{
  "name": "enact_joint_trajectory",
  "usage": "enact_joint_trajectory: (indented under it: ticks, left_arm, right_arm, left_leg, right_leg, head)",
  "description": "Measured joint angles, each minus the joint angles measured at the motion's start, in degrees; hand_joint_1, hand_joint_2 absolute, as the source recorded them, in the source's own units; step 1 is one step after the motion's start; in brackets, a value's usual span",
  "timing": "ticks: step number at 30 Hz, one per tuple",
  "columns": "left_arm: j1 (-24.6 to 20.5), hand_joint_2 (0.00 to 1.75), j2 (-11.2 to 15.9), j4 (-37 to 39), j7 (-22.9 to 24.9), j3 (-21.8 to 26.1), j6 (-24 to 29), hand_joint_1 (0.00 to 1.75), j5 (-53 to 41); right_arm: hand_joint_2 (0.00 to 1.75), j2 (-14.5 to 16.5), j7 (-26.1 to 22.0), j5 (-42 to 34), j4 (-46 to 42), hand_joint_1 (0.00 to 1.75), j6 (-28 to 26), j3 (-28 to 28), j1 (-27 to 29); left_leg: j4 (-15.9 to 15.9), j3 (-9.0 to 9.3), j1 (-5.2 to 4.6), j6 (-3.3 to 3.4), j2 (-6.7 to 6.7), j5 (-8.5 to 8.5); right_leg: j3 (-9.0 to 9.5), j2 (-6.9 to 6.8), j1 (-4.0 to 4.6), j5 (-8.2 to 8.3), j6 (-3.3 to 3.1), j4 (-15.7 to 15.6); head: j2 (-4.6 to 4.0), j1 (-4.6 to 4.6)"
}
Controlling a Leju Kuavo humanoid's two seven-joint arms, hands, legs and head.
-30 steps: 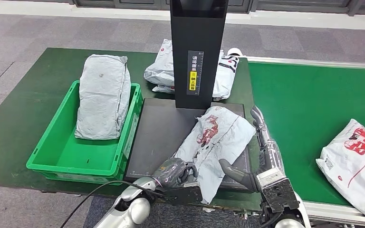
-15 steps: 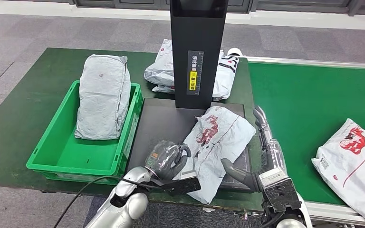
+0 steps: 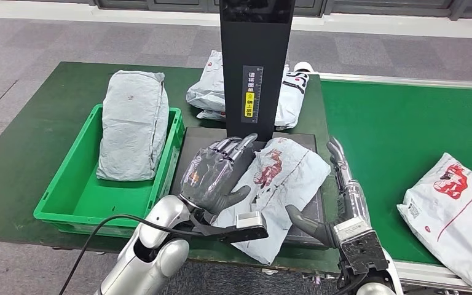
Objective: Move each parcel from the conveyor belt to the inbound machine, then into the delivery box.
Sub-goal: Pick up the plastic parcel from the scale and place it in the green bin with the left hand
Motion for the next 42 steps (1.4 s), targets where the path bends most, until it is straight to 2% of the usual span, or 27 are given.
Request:
enact_joint_trajectory:
  ticks: [8, 13, 30, 42]
  left_arm:
    - [-0.02, 1.75, 0.01, -1.35, 0.00, -0.80, -0.22, 0.00, -0.04]
    - [-0.55, 1.75, 0.01, -0.42, 1.11, -1.93, -3.11, 0.00, -0.27]
    - [-6.11, 1.75, -1.76, 21.13, 1.02, -4.98, -6.17, 0.00, 0.72]
    - [-6.54, 1.75, -2.53, 25.33, 0.85, -5.21, -6.39, 0.00, 0.73]
  right_arm:
    - [1.75, 0.00, -0.02, 0.00, 0.09, 0.00, -0.06, 0.00, 0.00]
    - [1.75, 0.00, -0.04, -0.14, 0.15, 0.00, -0.23, 0.00, -0.02]
    - [1.75, -0.09, -0.91, -1.34, 2.29, 0.00, -1.10, 0.00, -1.90]
    - [1.75, -0.11, -1.07, -1.37, 2.92, 0.00, -1.13, 0.00, -2.36]
  left_leg:
    - [0.00, 0.01, 0.00, 0.00, 0.00, 0.01]
    - [0.00, 0.00, 0.00, 0.00, 0.00, 0.01]
    - [0.00, 0.00, 0.00, 0.00, 0.00, 0.01]
    - [0.00, 0.00, 0.00, 0.00, 0.00, 0.01]
  right_leg:
    - [0.00, 0.00, 0.01, 0.00, 0.00, 0.00]
    - [0.00, 0.00, 0.00, 0.00, 0.00, 0.00]
    - [0.00, 0.00, 0.00, 0.01, 0.00, 0.01]
    - [0.00, 0.00, 0.00, 0.01, 0.00, 0.00]
  head:
    - [0.01, 0.00]
    - [0.00, 0.01]
    - [0.00, 0.00]
    - [0.00, 0.00]
